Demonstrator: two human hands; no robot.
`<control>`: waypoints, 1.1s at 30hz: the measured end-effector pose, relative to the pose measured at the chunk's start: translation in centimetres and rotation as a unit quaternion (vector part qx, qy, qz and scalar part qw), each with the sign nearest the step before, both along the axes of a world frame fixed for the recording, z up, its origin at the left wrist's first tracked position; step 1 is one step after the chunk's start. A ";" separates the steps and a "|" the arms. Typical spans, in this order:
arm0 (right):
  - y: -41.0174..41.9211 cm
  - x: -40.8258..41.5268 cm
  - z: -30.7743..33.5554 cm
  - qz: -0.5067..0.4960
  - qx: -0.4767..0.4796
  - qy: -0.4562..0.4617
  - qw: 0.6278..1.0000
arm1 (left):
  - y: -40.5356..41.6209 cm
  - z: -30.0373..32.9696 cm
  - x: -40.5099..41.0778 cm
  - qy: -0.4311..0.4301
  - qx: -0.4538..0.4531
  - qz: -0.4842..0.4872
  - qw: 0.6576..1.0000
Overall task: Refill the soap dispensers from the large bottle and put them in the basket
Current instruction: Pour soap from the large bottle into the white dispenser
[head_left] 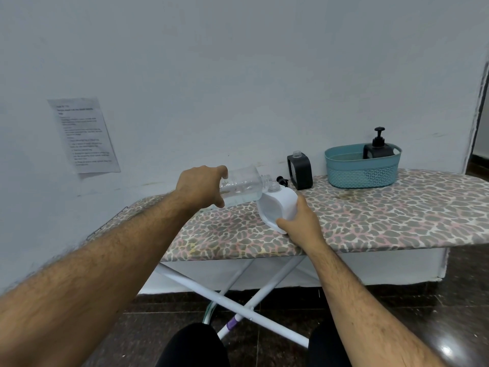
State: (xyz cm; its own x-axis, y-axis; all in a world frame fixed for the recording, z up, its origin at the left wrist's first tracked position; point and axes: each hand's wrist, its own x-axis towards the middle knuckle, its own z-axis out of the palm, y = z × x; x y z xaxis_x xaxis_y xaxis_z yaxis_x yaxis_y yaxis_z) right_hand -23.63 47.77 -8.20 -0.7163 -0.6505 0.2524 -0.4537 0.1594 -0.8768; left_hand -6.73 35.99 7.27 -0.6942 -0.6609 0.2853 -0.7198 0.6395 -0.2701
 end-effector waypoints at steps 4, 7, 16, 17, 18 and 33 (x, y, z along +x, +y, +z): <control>0.0 0.0 0.1 0.000 -0.001 -0.001 1.000 | 0.1 0.0 0.0 0.001 0.003 0.000 1.000; 0.0 0.0 0.1 -0.001 -0.002 -0.001 1.000 | 0.1 0.1 -0.1 0.002 0.002 0.002 1.000; 0.1 0.1 0.2 -0.005 0.004 0.001 1.000 | 0.4 0.3 0.0 0.001 0.004 -0.002 1.000; 0.1 0.1 0.2 -0.005 0.004 0.000 1.000 | 0.4 0.3 -0.1 0.001 0.004 -0.002 1.000; 0.1 0.1 0.2 -0.004 0.004 0.000 1.000 | 0.4 0.3 -0.1 0.000 0.004 -0.002 1.000; 0.1 0.1 0.4 -0.005 0.011 0.005 1.000 | 0.2 0.5 -0.2 -0.007 -0.001 -0.002 1.000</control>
